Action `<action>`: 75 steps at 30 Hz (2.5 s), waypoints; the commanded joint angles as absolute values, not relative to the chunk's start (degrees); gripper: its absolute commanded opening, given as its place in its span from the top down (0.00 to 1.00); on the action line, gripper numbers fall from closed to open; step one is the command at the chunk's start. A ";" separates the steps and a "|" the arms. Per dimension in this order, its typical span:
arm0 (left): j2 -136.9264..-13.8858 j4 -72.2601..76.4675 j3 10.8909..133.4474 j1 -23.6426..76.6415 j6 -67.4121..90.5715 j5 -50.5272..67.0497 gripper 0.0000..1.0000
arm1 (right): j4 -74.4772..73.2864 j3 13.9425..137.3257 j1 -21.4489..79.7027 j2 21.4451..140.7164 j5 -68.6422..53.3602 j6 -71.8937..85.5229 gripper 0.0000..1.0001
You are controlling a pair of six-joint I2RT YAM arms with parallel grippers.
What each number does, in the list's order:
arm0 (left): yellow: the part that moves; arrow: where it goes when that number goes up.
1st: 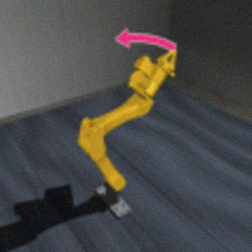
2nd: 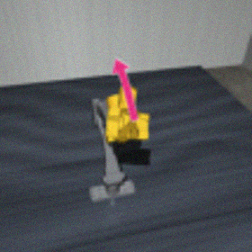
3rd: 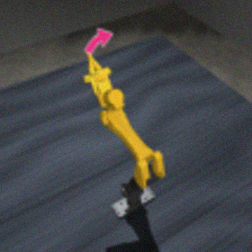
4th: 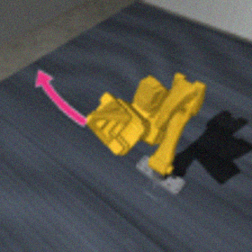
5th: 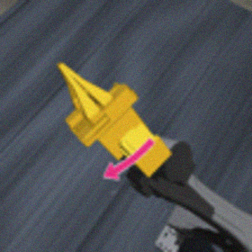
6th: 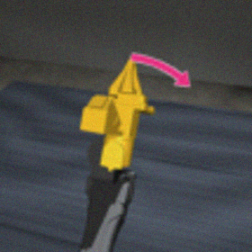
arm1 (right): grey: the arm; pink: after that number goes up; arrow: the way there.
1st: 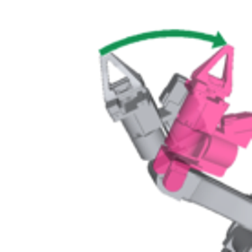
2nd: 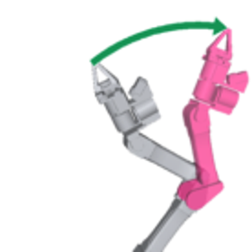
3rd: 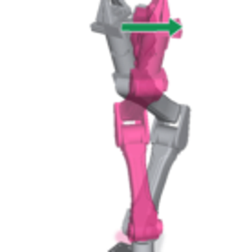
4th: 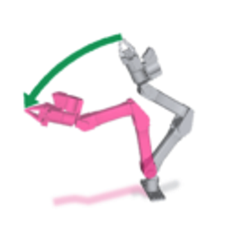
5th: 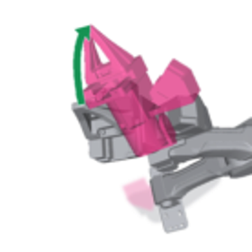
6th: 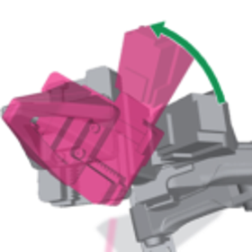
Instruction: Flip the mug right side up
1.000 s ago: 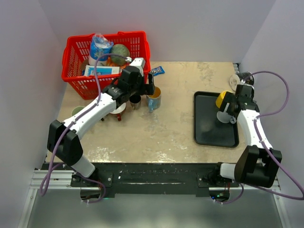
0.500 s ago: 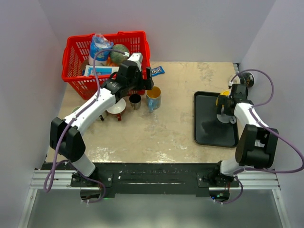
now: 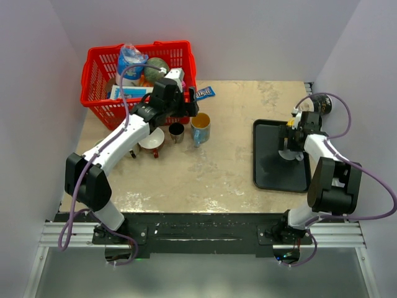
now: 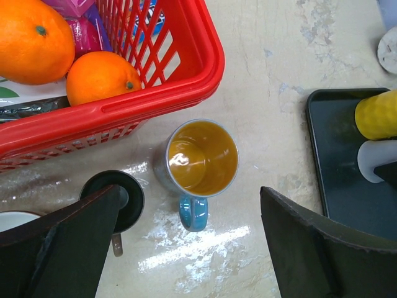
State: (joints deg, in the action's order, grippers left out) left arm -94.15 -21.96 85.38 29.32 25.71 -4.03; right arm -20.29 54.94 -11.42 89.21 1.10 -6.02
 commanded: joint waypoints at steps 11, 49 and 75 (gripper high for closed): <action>-91.67 -18.81 82.36 28.74 26.01 -4.22 0.02 | -16.51 50.71 -10.55 80.33 -10.19 0.80 0.09; -87.10 -13.62 73.83 28.74 27.60 -3.34 0.02 | -20.83 54.14 -0.79 86.22 7.38 -0.97 0.62; -86.66 -13.10 72.51 28.74 28.30 -2.73 0.02 | -16.96 52.91 -0.44 86.66 4.57 -1.32 0.86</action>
State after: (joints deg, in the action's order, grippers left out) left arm -88.38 -15.44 73.14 29.26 27.46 -3.18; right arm -19.51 52.40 -0.97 86.30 5.23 -1.41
